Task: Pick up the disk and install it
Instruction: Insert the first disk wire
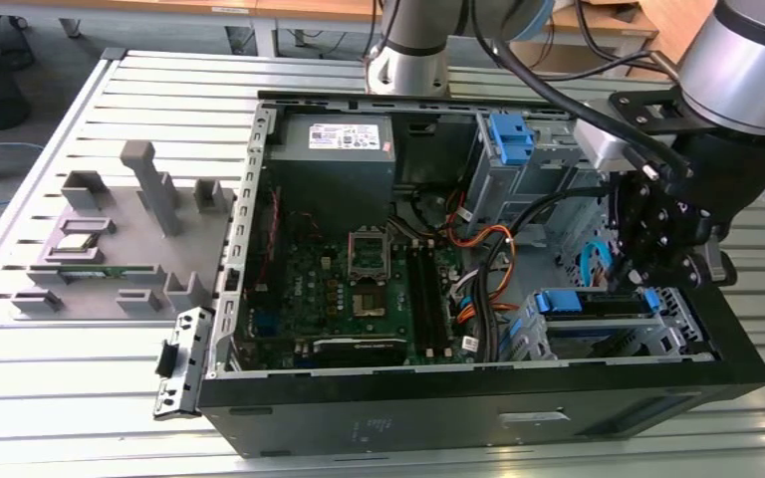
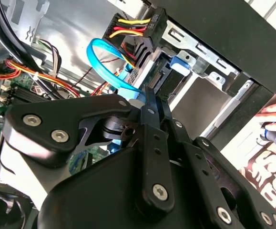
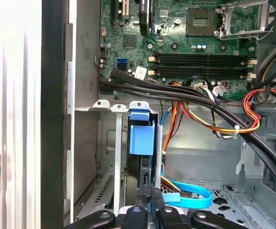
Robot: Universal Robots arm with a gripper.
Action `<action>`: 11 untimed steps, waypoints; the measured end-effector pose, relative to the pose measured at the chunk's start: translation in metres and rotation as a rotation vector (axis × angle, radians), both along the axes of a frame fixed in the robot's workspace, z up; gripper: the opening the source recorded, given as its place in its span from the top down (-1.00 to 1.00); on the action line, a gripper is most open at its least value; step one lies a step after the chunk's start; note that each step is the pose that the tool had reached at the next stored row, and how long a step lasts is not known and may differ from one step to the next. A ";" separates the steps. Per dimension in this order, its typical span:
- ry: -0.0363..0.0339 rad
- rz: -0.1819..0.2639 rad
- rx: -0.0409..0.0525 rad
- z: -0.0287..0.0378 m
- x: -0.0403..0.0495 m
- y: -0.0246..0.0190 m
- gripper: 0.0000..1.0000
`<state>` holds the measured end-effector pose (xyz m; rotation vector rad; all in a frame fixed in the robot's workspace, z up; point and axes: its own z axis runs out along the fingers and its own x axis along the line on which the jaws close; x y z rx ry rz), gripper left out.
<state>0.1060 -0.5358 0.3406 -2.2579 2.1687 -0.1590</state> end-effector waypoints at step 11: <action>-0.0389 0.015 0.0007 -0.0018 -0.0109 -0.0017 0.67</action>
